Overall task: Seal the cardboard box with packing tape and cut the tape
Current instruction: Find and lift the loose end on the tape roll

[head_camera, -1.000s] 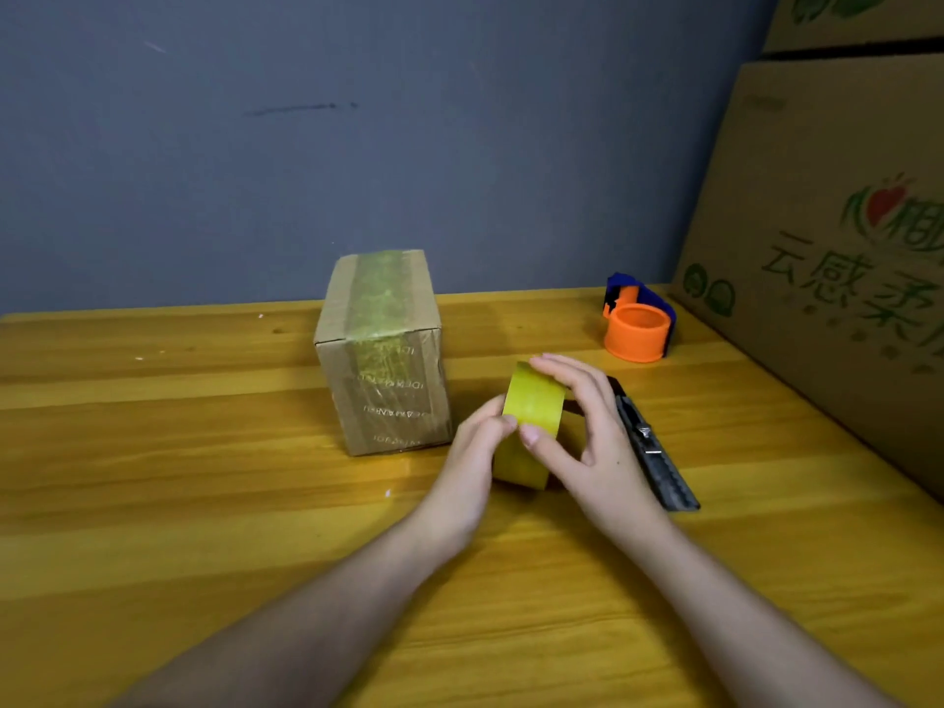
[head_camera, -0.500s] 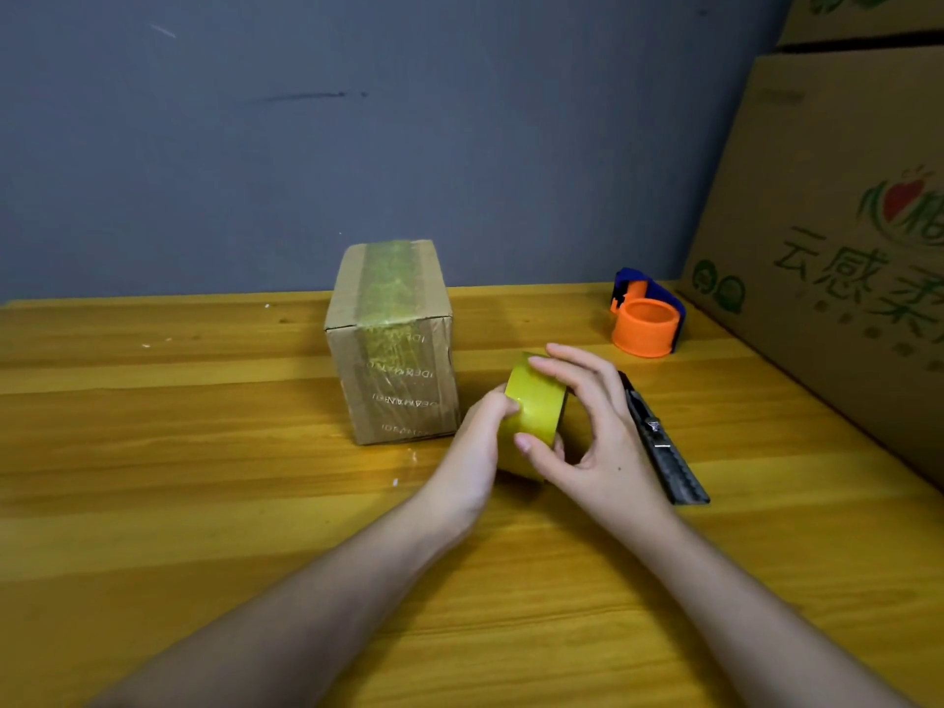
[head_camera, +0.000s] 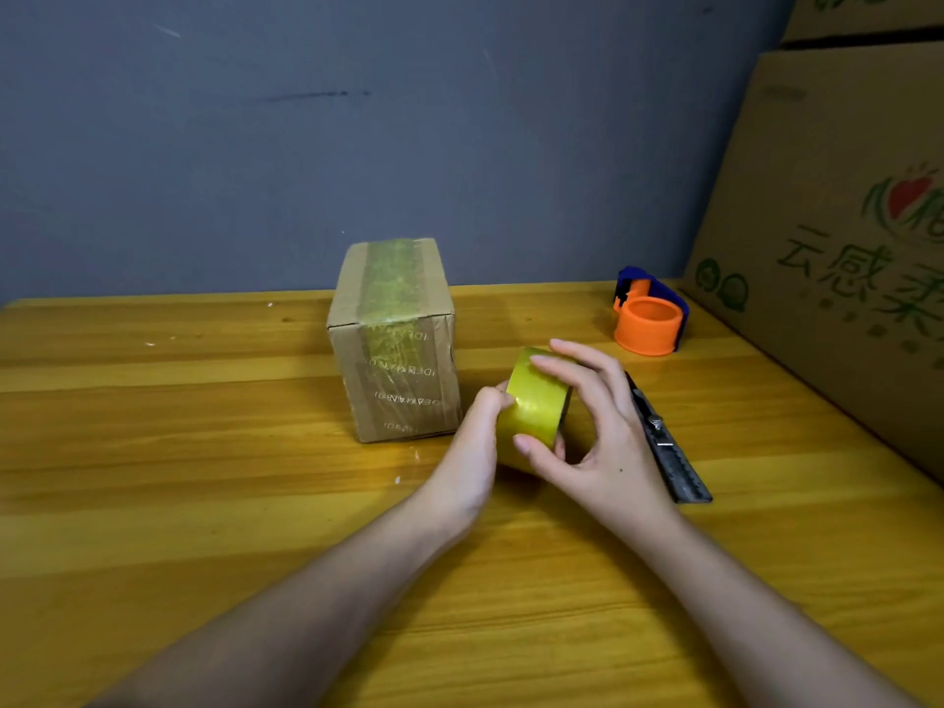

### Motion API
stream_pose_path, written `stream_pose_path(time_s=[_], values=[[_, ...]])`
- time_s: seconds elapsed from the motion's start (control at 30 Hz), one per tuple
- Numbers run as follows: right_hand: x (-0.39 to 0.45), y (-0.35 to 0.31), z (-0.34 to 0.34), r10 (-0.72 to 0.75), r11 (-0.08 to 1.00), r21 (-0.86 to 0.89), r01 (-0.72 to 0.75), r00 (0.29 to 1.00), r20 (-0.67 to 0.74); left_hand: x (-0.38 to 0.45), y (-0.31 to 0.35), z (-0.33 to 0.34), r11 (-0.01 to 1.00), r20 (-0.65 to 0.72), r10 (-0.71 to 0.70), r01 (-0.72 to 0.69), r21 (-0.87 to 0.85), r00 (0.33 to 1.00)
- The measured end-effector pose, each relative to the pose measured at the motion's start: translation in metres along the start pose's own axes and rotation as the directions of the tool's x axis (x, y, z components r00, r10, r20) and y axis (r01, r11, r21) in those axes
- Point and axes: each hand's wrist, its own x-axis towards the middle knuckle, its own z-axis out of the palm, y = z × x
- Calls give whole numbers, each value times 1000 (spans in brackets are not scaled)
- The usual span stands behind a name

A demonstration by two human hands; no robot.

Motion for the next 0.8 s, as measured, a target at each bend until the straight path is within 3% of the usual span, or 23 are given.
stream_pose_path(time_s=[0.3, 0.57, 0.8], values=[[0, 1, 0, -15, 1000, -19, 15, 1000, -11, -6, 5, 0, 995, 69, 55, -60, 81, 996], [0, 1, 0, -13, 999, -31, 13, 1000, -3, -3, 3, 0, 998, 0, -16, 16, 60, 1000], [0, 1, 0, -22, 999, -33, 22, 1000, -5, -6, 7, -1, 997, 87, -18, 11, 78, 996]])
